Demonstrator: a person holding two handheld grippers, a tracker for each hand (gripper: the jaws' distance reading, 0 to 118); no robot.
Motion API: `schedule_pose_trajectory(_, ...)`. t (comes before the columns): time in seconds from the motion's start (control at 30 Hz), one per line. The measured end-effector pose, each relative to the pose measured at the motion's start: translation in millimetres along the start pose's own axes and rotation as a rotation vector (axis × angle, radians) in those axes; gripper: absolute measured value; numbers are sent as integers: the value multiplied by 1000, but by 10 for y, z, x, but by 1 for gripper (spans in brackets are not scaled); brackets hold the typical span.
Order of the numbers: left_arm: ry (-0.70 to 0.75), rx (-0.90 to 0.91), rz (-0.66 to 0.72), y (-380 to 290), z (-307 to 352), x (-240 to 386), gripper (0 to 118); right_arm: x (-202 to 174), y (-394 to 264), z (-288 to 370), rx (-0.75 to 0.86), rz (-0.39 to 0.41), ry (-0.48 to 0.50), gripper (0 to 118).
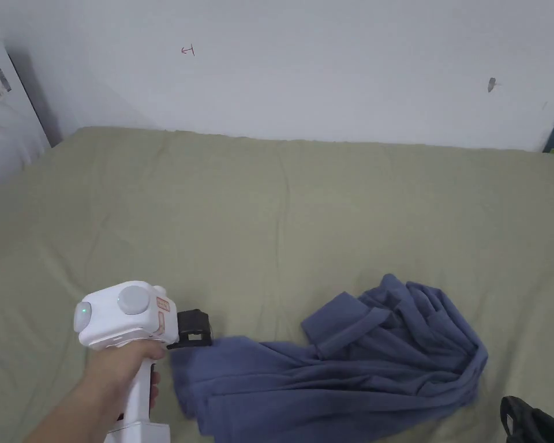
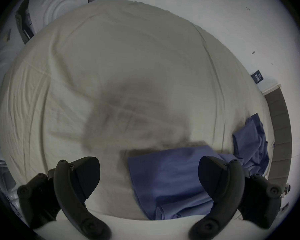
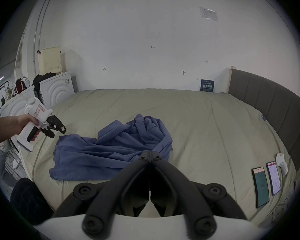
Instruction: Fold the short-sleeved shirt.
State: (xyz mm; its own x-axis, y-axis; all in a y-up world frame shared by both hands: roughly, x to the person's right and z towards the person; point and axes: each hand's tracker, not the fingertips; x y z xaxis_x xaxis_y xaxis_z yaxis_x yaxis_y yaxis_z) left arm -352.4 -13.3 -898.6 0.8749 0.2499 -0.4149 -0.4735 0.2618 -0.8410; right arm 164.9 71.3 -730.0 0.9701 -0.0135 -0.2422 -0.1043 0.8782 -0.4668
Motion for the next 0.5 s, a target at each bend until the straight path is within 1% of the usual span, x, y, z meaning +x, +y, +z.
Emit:
schedule_pose_trajectory(0.03,7,-2,-11,-138,137,-42,115,-2,-9,-10,-3,-2,1,1)
schedule_pose_trajectory(0.07,12,-13,-18,-165,66,12,115,-11,-17,-9,-5,-3,2,1)
schedule_pose_trajectory(0.1,61,13,-49,-149,6,39,115,-15,-23,-13,-8,-2,2,1)
schedule_pose_trajectory(0.17,63,18,-48,-196,-40,53,110,-18,-31,-10,-14,-4,2,1)
schedule_pose_trajectory(0.2,80,18,-50,-234,-62,83,106,-16,-40,-4,-13,-5,2,1)
schedule_pose_trajectory(0.23,147,43,-86,-283,-35,119,99,-15,-39,4,-10,-8,-2,1)
schedule_pose_trajectory(0.27,172,40,-121,-313,-26,146,93,-11,-34,10,-7,-11,-4,1)
schedule_pose_trajectory(0.3,179,39,-143,-320,63,155,83,-4,-27,18,-2,-18,-4,1)
schedule_pose_trajectory(0.33,154,48,-126,-373,120,168,65,-2,-20,25,3,-22,-9,1)
schedule_pose_trajectory(0.4,156,61,-141,-483,229,205,20,6,-4,17,6,-28,-17,1)
schedule_pose_trajectory(0.43,142,56,-148,-406,215,227,10,13,3,10,7,-36,-18,1)
schedule_pose_trajectory(0.5,80,55,-176,-479,285,224,8,18,12,2,7,-48,-18,1)
